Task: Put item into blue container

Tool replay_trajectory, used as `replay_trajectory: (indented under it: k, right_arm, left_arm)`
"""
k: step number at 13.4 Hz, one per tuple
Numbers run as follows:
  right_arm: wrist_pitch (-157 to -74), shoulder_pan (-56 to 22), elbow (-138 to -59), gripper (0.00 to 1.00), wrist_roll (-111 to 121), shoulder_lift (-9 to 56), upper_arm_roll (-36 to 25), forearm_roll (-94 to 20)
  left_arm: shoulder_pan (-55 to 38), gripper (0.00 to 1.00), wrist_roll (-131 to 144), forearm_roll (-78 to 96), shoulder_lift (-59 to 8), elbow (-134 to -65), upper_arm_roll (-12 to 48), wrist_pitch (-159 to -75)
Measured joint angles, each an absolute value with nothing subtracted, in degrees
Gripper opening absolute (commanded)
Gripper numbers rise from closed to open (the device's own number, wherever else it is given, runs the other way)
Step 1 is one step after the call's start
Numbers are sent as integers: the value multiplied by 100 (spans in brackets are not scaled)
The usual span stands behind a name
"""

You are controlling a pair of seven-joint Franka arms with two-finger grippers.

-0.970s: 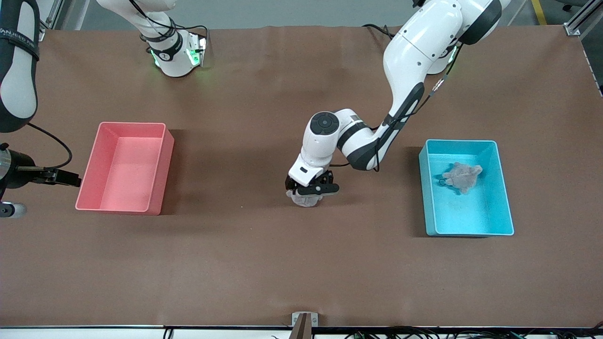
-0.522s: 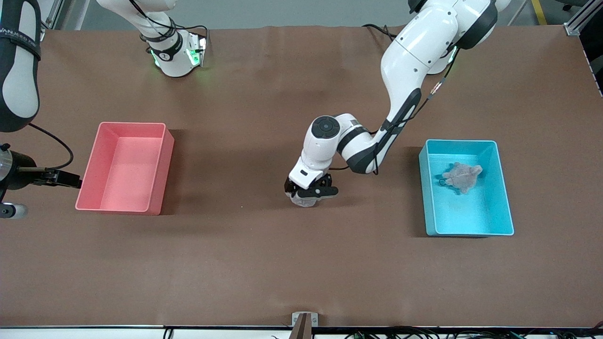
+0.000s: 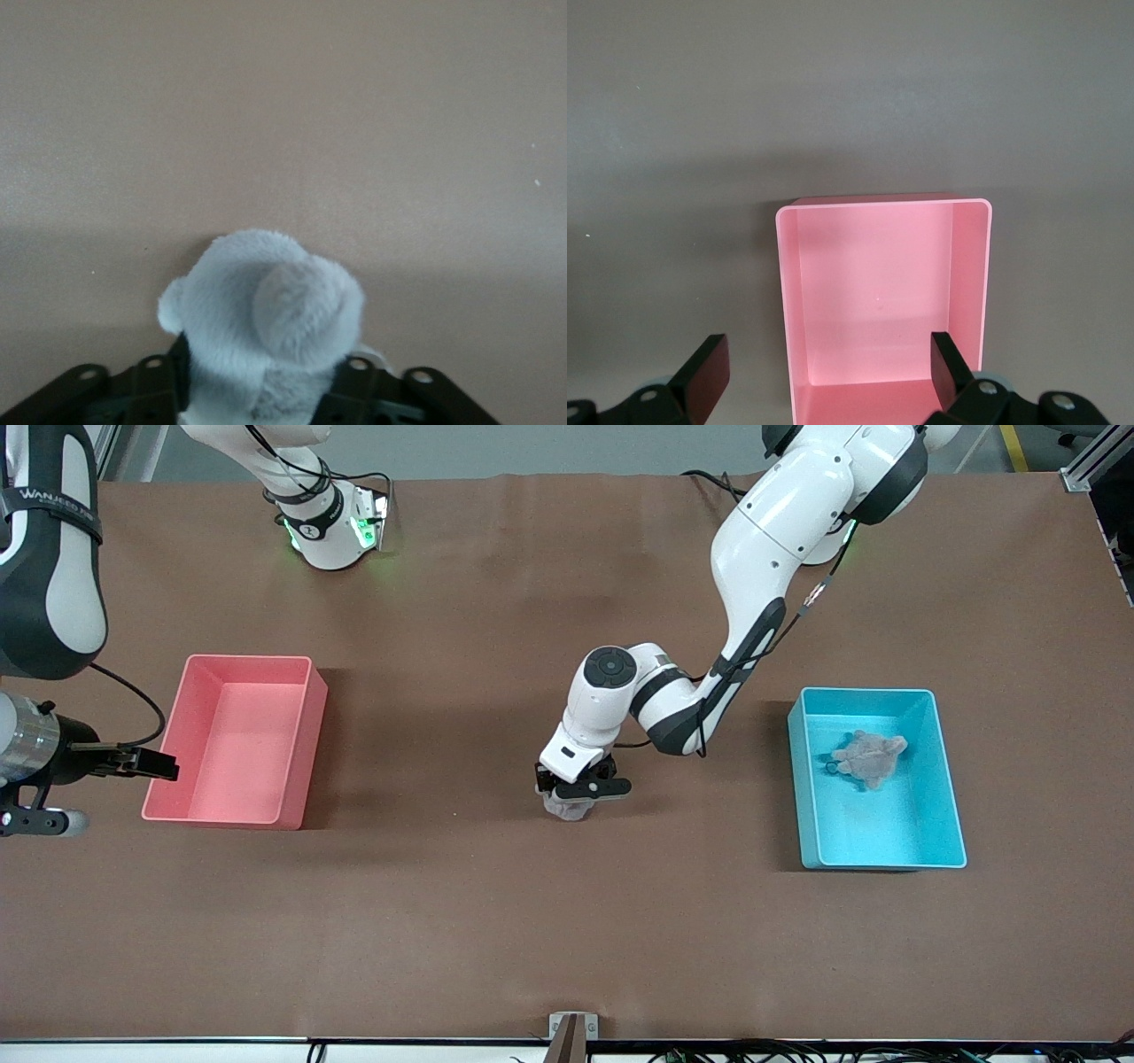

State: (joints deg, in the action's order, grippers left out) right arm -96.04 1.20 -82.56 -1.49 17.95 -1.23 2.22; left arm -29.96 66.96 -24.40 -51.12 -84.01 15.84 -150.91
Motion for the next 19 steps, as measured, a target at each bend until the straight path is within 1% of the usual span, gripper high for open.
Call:
replay_trajectory:
  k: [1,2,4,6,8,9,11,13,15,17,19]
  right_arm:
    - [-9881,121,-8694,100,-149,1494,-126,222]
    - [-10050,126,-9100,100,-148,1176,-133,222]
    - [-10015,153,-9558,100,-141,664,-148,222]
    - [-9799,165,-9695,100,-30,327,-160,222]
    - [-9670,166,-9728,100,102,126,-166,222]
    - [-9633,166,-9731,100,134,69,-167,222]
    - [-9586,167,-9734,100,164,-12,-169,224]
    - [-9555,168,-9736,100,272,-94,-172,228]
    - [-9554,180,-9736,100,443,-139,-184,229]
    - [-9554,201,-9737,100,499,-146,-196,229]
    - [-9553,206,-9737,100,508,-194,-200,229]
  left_arm:
    - [-2995,34,6727,-2440,-5111,-8380,1584,-15091]
    - [-2993,33,6756,-2440,-5111,-8362,1581,-15092]
    - [-2971,33,6772,-2440,-5099,-8300,1572,-15106]
    - [-2867,33,6774,-2440,-5000,-8273,1550,-15112]
    - [-2661,33,6774,-2440,-4742,-8346,1558,-15105]
    - [-2523,33,6772,-2440,-4531,-8483,1573,-15099]
    - [-2144,33,6763,-2440,-3945,-9025,1674,-15083]
    - [-1529,33,6735,-2440,-3305,-9736,2037,-15024]
    - [-767,33,6592,-2440,-2817,-10308,2593,-14746]
    - [-69,33,6360,-2440,-2588,-10541,3162,-14220]
    - [595,33,6021,-2440,-2523,-10574,3722,-13583]
